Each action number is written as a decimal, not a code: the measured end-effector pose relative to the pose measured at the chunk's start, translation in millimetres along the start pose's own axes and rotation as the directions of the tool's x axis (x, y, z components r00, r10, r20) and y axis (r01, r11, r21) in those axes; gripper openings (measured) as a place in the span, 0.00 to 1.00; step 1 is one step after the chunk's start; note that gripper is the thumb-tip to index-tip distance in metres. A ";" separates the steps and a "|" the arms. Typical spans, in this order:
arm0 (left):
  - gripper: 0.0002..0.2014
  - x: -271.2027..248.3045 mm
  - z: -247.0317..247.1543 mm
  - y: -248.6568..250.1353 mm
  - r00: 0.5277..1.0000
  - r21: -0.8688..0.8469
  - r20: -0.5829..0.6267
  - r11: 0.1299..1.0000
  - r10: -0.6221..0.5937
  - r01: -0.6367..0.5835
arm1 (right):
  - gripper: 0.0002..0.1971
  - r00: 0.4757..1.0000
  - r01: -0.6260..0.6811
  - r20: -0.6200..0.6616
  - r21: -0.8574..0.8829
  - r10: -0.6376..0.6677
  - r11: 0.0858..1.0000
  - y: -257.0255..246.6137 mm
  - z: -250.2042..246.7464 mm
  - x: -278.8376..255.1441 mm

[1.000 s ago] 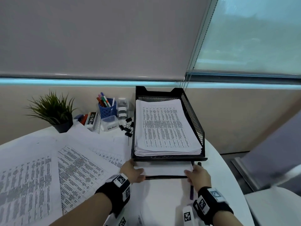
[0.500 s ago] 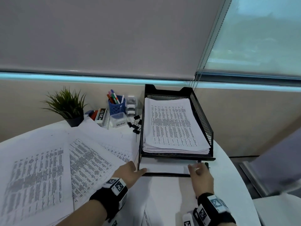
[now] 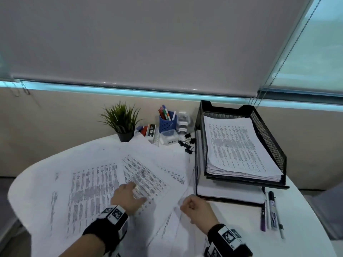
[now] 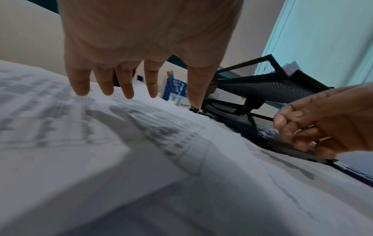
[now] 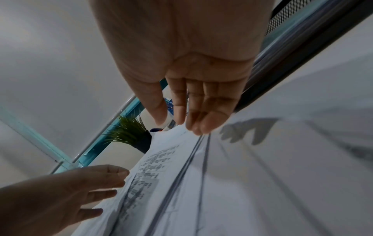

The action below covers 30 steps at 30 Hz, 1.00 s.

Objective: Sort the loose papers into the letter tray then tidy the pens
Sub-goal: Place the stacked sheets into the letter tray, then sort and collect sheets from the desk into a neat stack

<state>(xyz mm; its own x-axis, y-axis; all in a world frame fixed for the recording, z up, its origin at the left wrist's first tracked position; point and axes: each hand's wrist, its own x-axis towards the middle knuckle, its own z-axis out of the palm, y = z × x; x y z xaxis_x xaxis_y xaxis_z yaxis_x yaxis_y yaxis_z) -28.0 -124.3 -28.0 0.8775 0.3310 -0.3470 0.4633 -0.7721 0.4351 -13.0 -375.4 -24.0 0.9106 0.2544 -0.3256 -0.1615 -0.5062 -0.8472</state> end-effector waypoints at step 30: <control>0.34 18.4 -80.6 -161.5 0.979 -0.091 -0.100 0.982 -0.177 0.168 | 0.09 0.976 -0.217 -0.041 -0.116 0.214 0.969 -85.5 158.6 33.8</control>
<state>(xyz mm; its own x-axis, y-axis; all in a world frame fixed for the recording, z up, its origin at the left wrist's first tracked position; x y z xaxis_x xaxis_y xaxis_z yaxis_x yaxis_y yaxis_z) -76.6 50.2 -37.8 0.7895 0.5153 -0.3333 0.6136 -0.6528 0.4442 -28.7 -192.9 -29.1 0.8698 0.1065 -0.4817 -0.3099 -0.6417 -0.7015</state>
